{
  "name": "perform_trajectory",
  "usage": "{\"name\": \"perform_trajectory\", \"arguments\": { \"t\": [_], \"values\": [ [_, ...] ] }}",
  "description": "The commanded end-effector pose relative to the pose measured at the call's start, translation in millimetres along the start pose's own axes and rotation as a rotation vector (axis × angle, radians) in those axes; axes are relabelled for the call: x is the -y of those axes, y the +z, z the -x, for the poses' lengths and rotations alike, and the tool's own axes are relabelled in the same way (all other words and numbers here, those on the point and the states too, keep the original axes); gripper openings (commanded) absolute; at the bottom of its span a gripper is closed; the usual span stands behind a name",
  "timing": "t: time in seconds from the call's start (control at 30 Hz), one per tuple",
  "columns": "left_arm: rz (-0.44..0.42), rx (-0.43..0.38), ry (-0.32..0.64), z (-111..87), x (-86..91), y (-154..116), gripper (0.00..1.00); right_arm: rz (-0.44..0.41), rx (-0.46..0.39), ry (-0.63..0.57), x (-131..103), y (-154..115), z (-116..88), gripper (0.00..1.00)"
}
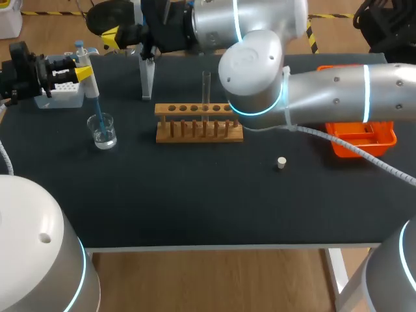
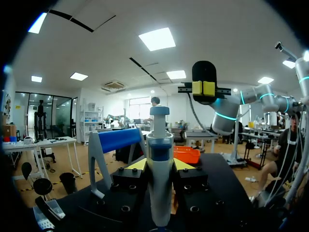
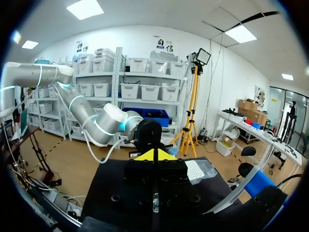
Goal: Invert the test tube, pick up the pipette, mount the tip to pipette, aspirate from beaker and dispense into the tube, eject the tip, return the pipette, and cap with the stopper.
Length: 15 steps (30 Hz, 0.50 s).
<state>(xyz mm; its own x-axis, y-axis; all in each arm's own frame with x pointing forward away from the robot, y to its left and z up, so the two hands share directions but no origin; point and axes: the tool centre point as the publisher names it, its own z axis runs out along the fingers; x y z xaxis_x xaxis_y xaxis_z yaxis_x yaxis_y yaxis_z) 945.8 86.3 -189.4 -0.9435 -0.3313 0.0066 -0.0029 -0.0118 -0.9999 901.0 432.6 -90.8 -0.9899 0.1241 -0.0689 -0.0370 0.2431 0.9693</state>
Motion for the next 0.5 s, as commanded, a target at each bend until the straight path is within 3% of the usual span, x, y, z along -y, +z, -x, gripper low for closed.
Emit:
{"name": "perform_trajectory", "arguments": {
  "t": [0.03,0.27,0.5],
  "values": [
    [-0.003,-0.004,0.001,0.9,-0.6,-1.1,0.00,0.067,0.021,0.016,3.6,17.3,2.3,0.00],
    [-0.003,-0.004,0.001,0.9,-0.6,-1.1,0.00,0.141,0.058,0.039,0.0,29.3,9.4,0.00],
    [-0.003,-0.004,0.001,0.9,-0.6,-1.1,0.00,0.158,0.057,0.046,-3.5,45.1,15.0,0.00]
  ]
}}
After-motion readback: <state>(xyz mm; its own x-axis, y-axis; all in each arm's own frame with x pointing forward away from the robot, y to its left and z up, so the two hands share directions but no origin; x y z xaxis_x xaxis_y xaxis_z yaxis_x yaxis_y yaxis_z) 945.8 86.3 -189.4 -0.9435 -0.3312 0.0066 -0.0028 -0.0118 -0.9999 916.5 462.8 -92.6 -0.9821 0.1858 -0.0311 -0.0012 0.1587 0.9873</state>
